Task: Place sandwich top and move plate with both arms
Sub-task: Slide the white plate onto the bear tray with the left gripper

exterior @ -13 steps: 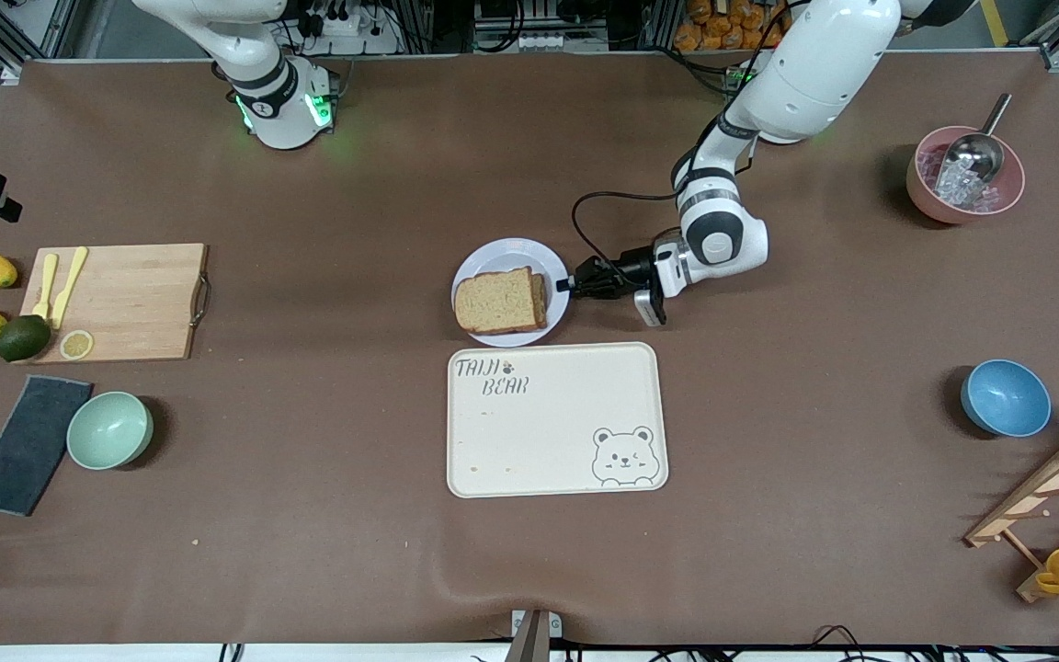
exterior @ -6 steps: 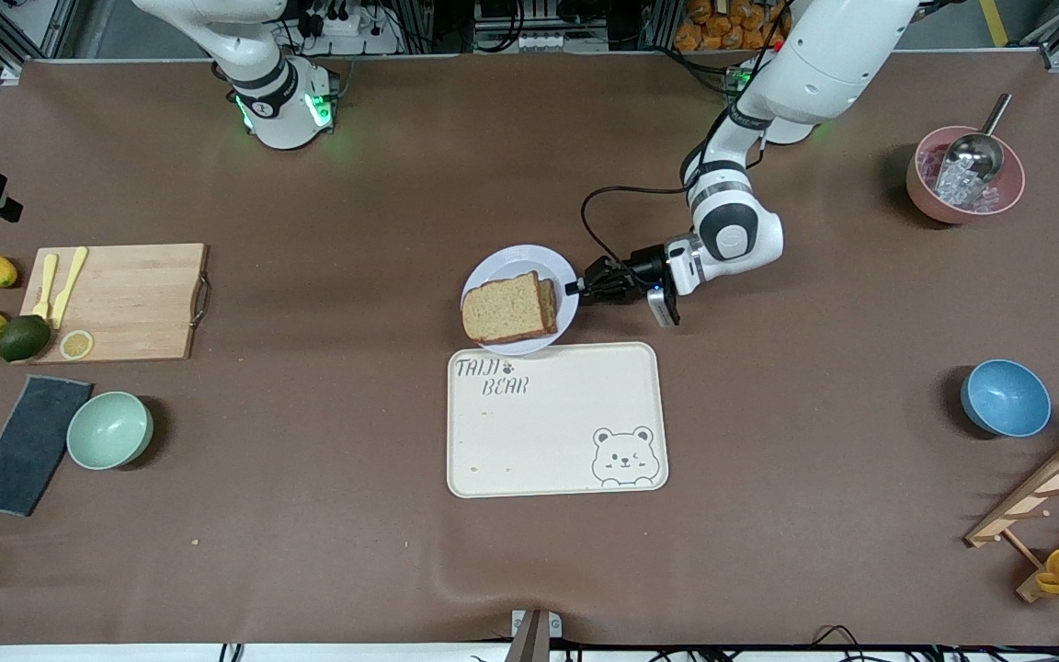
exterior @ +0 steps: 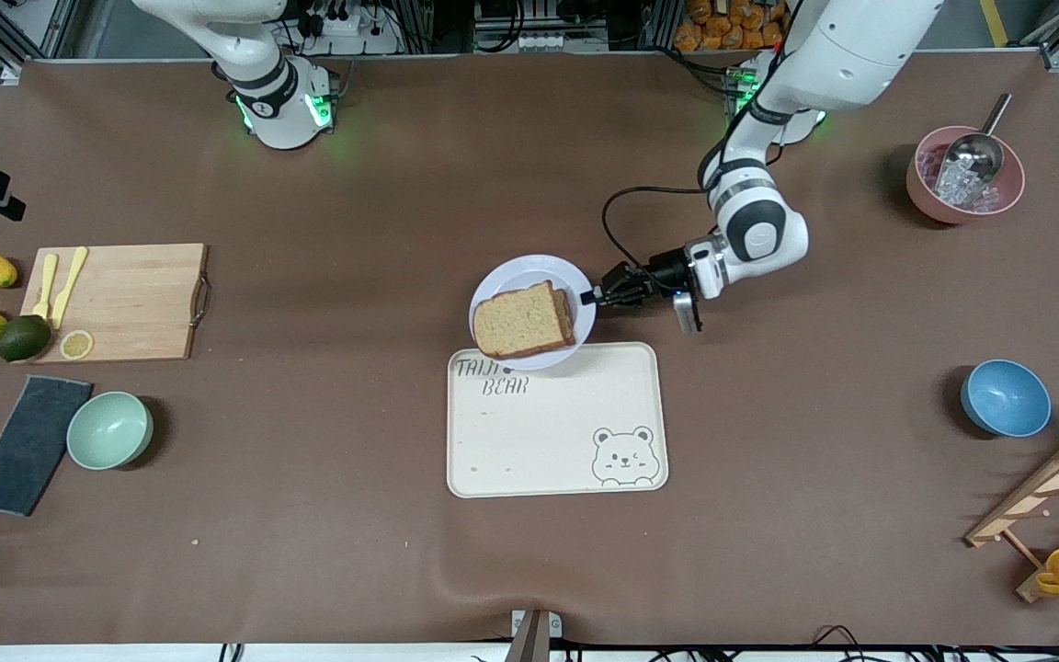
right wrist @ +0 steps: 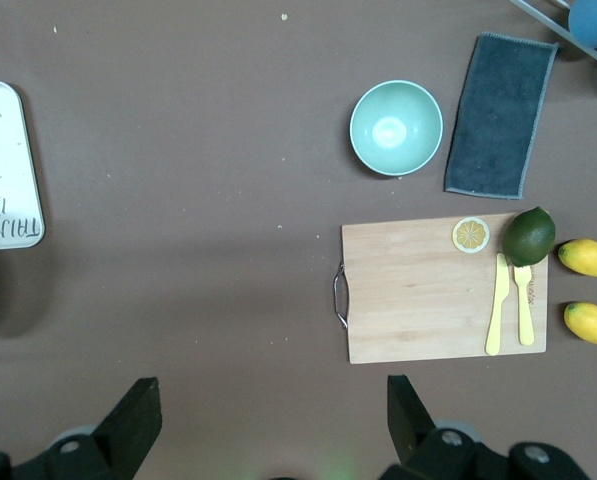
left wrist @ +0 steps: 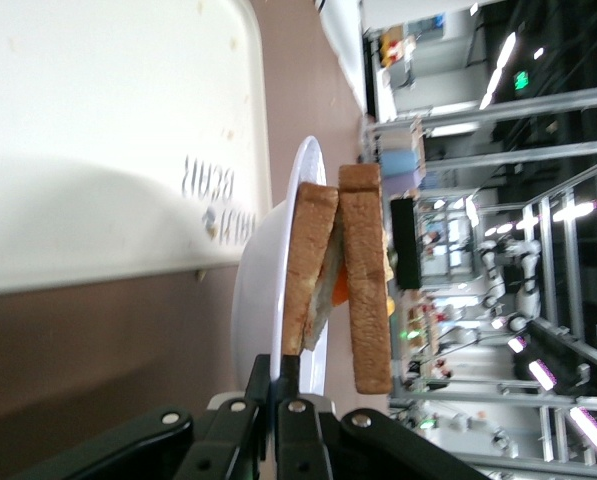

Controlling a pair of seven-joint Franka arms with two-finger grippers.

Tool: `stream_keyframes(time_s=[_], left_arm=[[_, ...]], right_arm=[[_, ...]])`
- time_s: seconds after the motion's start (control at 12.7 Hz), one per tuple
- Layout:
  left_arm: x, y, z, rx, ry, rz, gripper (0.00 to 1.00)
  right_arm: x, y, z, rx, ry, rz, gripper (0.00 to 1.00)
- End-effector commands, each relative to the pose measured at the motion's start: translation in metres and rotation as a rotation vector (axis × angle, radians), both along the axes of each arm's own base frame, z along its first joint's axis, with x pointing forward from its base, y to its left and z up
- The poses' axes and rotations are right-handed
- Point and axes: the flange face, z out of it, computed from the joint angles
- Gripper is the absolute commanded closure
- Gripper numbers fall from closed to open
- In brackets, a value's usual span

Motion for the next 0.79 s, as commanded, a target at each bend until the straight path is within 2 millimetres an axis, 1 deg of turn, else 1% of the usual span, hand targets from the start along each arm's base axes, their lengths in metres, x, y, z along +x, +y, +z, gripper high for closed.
stream_keyframes(time_s=[0.0, 0.08, 0.16, 0.39, 0.55, 0.63, 0.71], left_arm=[[0.02, 0.031, 0.007, -0.094, -0.024, 0.035, 1.0], [0.032, 0.039, 0.007, -0.125, -0.031, 0.053, 1.0], [0.042, 0.042, 0.008, -0.133, -0.038, 0.066, 1.0], [0.066, 0.043, -0.004, -0.15, -0.041, 0.088, 1.0], [0.076, 0.05, -0.021, -0.149, -0.027, 0.112, 1.0], [0.084, 0.06, -0.031, -0.15, -0.021, 0.135, 1.0], [0.088, 0.066, -0.04, -0.15, -0.013, 0.15, 1.0]], right_arm=[[-0.006, 0.0, 0.001, -0.008, 0.029, -0.011, 0.0], [-0.006, 0.0, 0.002, -0.007, 0.033, -0.011, 0.0], [-0.006, 0.0, 0.002, -0.007, 0.033, -0.011, 0.0], [-0.006, 0.002, 0.002, -0.008, 0.032, -0.008, 0.0], [-0.005, 0.001, 0.001, -0.009, 0.033, -0.01, 0.0], [-0.005, 0.002, 0.001, -0.009, 0.033, -0.008, 0.0], [-0.005, 0.002, 0.001, -0.009, 0.033, -0.008, 0.0]])
